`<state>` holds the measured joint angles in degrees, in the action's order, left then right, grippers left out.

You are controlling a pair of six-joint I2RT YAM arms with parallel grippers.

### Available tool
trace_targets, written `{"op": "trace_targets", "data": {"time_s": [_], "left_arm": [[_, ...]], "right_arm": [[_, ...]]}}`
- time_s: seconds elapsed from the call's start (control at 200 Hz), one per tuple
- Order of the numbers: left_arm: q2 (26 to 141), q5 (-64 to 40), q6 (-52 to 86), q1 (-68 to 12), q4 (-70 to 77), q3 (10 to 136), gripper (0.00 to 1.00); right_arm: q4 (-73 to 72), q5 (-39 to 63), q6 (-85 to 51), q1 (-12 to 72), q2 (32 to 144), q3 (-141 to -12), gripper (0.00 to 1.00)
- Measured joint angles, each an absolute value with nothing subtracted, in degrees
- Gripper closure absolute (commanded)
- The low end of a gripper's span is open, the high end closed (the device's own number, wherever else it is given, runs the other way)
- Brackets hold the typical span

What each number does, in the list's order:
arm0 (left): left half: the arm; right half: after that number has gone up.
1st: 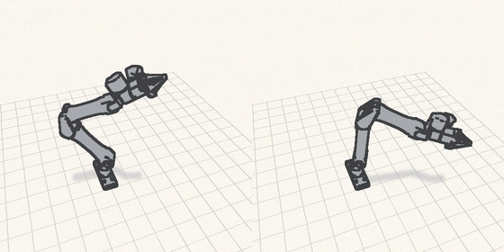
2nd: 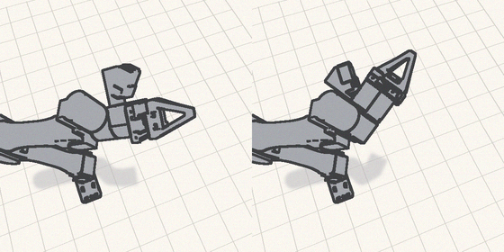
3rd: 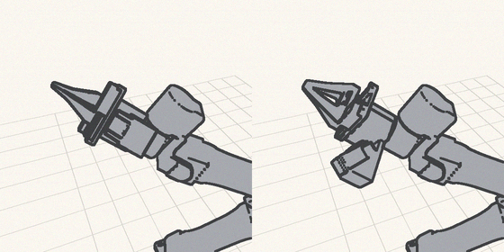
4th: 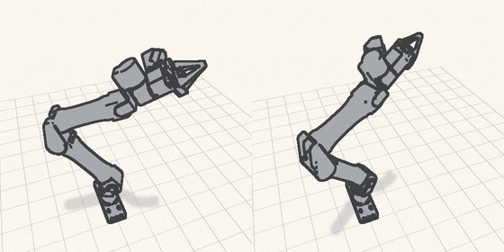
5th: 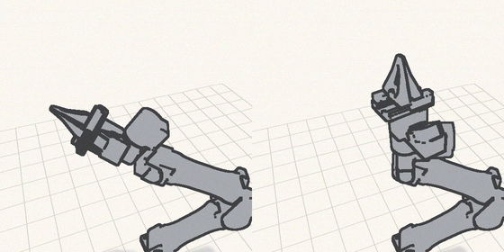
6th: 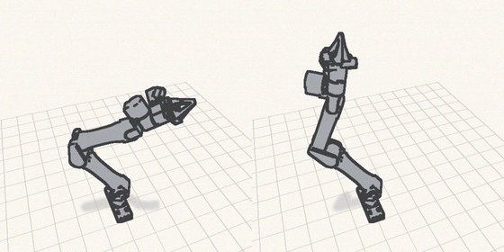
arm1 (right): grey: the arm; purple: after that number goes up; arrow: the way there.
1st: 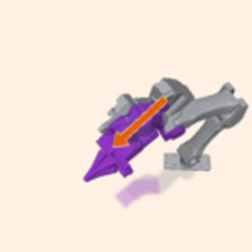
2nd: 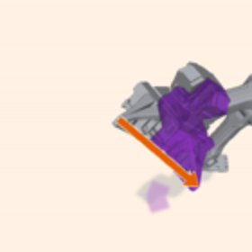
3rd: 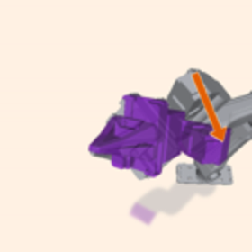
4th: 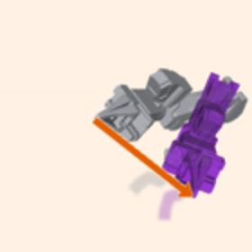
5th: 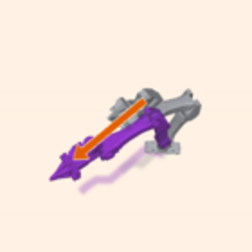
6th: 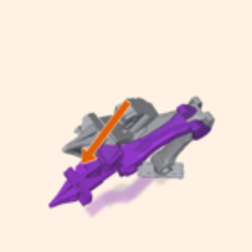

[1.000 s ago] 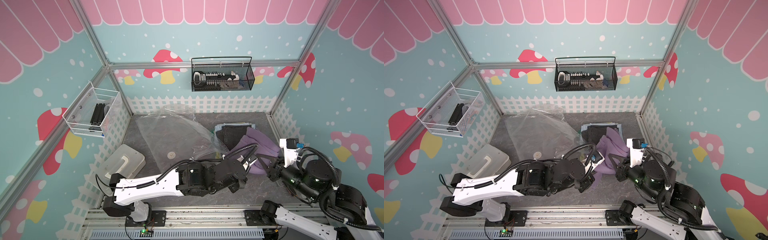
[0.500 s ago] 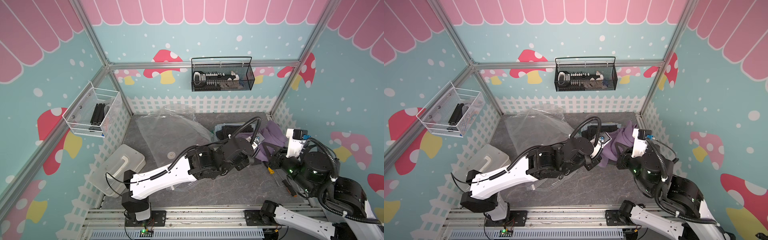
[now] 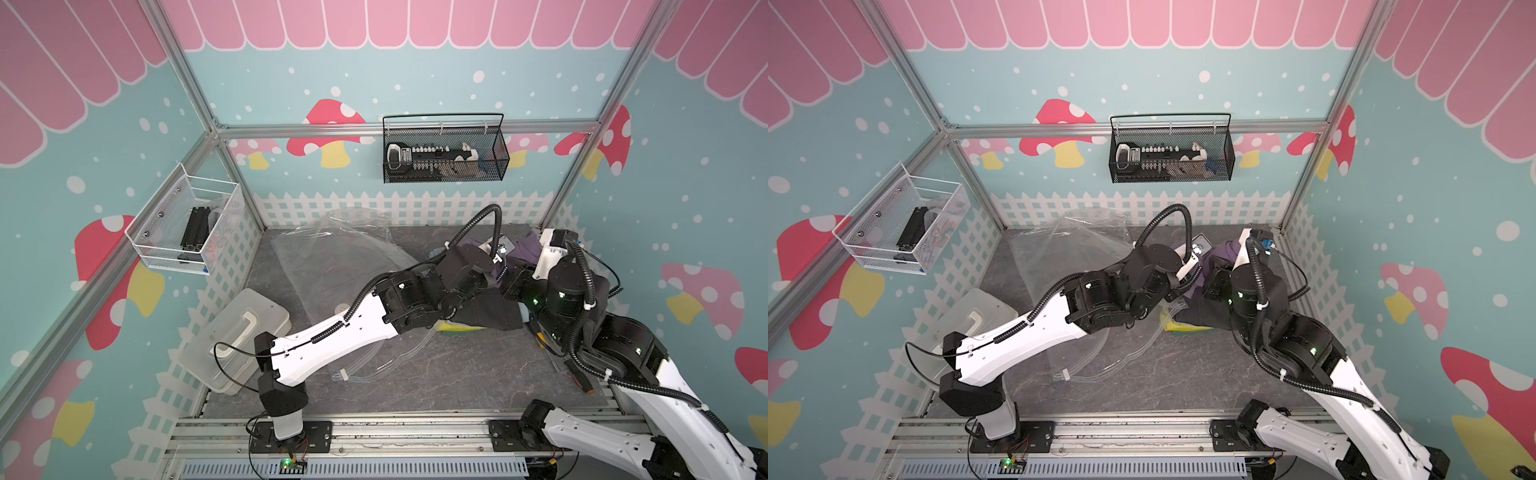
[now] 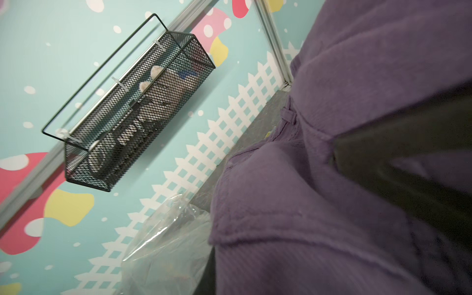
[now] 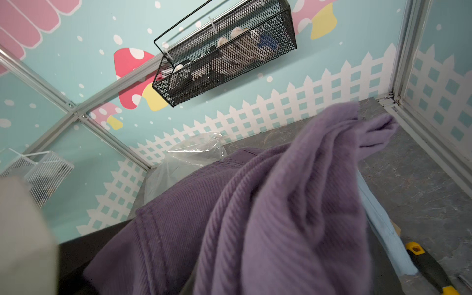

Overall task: Take the trousers out of the vacuum bag
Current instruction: Take out the trousers from the vacuum bag, then place the trousers at the center of the board.

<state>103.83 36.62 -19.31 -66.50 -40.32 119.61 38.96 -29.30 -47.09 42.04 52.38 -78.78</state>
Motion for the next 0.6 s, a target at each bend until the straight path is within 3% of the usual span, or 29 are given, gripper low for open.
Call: {"op": "trace_targets", "data": {"time_s": [0.33,0.6], "left_arm": [[105.6,36.6,-26.1,-60.8,-34.9,119.8,1.0],[112.9,35.1,-28.1,-56.8,-33.7,125.6,1.0]], "right_arm": [[28.3,-7.5,-52.1,22.9,57.9,-76.5,1.0],[23.2,3.3,-52.4,14.1,63.9,-75.6,1.0]]}}
